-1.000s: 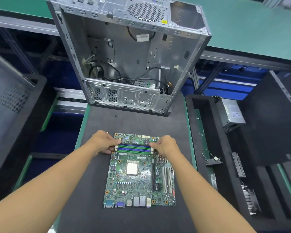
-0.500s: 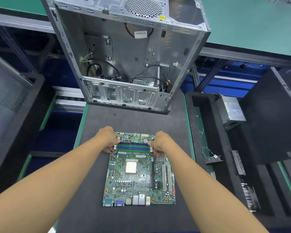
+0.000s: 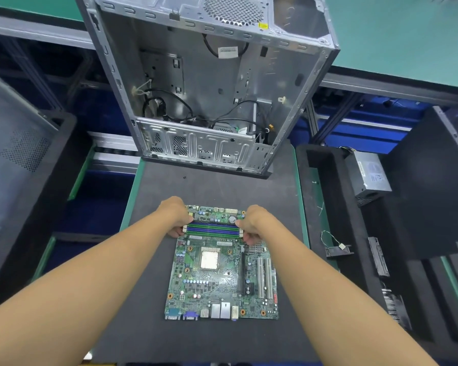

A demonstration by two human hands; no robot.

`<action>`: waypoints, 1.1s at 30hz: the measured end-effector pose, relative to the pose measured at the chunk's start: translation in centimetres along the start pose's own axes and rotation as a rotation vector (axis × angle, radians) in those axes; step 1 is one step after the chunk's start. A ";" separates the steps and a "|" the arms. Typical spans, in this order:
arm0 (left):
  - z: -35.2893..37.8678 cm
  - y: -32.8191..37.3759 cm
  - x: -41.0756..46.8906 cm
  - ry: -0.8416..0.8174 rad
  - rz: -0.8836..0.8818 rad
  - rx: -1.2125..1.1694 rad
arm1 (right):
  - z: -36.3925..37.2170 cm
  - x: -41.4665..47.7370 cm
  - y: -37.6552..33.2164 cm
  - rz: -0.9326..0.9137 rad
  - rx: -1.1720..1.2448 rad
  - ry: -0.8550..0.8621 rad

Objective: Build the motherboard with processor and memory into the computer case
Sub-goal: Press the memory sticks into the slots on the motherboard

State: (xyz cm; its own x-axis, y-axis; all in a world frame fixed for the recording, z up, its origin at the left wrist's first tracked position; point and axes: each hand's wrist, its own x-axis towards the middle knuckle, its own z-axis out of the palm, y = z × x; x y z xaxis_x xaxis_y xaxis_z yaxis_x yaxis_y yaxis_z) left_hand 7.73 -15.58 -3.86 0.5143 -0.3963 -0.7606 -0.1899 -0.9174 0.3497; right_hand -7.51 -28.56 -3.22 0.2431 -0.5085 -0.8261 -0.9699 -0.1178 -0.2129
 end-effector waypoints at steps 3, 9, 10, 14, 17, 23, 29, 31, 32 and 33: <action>-0.3 -0.7 0.4 -0.021 0.011 -0.067 | -0.5 0.1 1.0 -0.034 0.169 -0.044; -0.2 -0.3 0.0 -0.005 0.036 -0.017 | 0.3 0.5 0.6 -0.042 0.131 0.007; -0.2 -0.2 0.1 0.005 0.037 -0.003 | 0.5 0.7 0.5 -0.041 0.092 0.034; -0.3 0.0 0.1 -0.006 0.014 0.002 | 0.6 1.2 0.5 -0.023 0.058 0.056; -0.1 0.1 0.3 0.001 0.004 0.038 | 0.8 1.6 0.2 -0.016 -0.012 0.063; 0.4 0.8 1.2 -0.050 -0.081 0.070 | 1.0 2.3 -0.7 0.061 -0.138 0.072; 0.9 0.8 1.9 -0.103 -0.128 0.082 | 1.2 2.2 -1.0 0.070 -0.279 0.096; 0.9 0.9 1.7 -0.105 -0.136 0.105 | 1.2 1.9 -1.2 0.070 -0.292 0.105; 0.9 1.1 1.6 -0.093 -0.132 0.118 | 1.2 1.8 -1.3 0.072 -0.286 0.102; 0.9 1.2 1.4 -0.068 -0.126 0.136 | 1.3 1.7 -1.4 0.071 -0.282 0.103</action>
State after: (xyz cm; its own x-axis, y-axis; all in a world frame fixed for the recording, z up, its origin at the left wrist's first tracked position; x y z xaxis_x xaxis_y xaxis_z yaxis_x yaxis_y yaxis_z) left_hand 7.50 -17.26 -4.98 0.4840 -0.2750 -0.8308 -0.2410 -0.9545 0.1755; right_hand -5.76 -28.17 -5.05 0.1866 -0.6062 -0.7731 -0.9526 -0.3042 0.0085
